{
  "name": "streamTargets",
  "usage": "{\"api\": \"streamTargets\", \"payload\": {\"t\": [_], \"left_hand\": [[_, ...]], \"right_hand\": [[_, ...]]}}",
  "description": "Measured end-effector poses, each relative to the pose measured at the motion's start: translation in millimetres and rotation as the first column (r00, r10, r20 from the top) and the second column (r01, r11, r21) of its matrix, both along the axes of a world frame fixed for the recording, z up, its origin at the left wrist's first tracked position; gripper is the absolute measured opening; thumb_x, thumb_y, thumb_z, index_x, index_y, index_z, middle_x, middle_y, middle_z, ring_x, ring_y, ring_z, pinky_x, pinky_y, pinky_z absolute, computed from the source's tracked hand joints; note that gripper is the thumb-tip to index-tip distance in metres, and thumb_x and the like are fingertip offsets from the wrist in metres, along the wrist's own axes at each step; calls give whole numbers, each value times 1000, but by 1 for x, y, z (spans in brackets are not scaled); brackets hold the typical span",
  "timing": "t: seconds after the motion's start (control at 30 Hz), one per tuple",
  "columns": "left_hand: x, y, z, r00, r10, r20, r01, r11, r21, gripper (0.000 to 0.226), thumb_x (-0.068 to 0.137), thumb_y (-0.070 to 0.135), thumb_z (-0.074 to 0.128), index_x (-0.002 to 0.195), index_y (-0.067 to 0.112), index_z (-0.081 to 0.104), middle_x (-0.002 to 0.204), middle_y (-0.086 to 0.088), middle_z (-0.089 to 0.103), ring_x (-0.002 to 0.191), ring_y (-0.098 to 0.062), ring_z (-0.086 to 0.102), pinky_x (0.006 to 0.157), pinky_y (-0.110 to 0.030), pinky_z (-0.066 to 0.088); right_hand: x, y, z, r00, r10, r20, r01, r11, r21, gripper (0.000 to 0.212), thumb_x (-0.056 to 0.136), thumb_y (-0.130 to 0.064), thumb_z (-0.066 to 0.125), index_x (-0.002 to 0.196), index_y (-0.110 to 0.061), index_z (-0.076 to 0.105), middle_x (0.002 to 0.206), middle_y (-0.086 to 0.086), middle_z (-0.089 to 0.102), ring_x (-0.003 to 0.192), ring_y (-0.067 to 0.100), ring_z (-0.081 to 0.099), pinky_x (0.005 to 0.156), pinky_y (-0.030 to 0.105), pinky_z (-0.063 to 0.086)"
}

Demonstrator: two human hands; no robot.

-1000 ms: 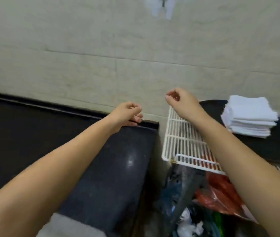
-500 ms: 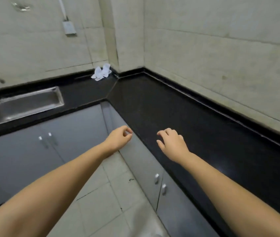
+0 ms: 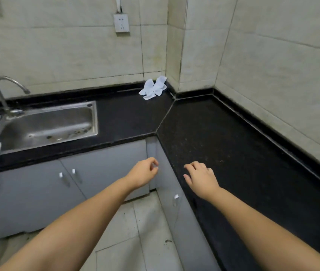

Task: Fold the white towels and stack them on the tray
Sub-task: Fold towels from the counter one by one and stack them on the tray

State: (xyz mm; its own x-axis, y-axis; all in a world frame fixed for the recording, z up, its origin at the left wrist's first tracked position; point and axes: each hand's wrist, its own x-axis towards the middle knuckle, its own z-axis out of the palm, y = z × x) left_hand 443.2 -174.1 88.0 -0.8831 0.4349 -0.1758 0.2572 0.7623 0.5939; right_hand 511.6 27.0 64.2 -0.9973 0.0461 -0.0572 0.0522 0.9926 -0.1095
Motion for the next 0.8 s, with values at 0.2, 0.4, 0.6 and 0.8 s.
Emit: {"api": "streamTargets", "payload": {"t": [0.2,0.4,0.6,0.8], "left_hand": [[-139,-29,-18,998,58,-17,-58,998,0,24,94,20,49,115,11,57,92,-1,57,82,-17,53,74,-24,38],[-297,-40,-20,999,-40,21,39,999,15,20,94,21,50,112,13,57,80,7,54,79,-14,53,76,-28,43],[-426,-26,-19,992,-101,80,102,995,-5,19,94,21,48,110,15,57,89,2,57,83,-16,55,78,-30,45],[-526,15,-37,976,-174,133,183,982,-58,26,95,22,47,118,12,56,106,-3,62,99,-20,60,88,-33,50]], "right_hand": [[-148,-25,-9,998,63,28,-62,998,-10,42,99,-37,37,138,-22,40,136,3,45,124,24,43,97,39,38],[-287,-38,-14,997,-38,71,40,999,-27,42,99,-37,36,138,-21,40,137,4,44,126,24,42,99,39,37],[-400,-37,-14,987,-135,87,141,988,-65,40,99,-36,36,136,-21,41,136,3,45,126,25,42,99,40,36],[-514,-3,-33,975,-183,127,197,975,-103,39,98,-31,41,135,-20,43,135,5,46,124,25,44,100,41,38]]}}
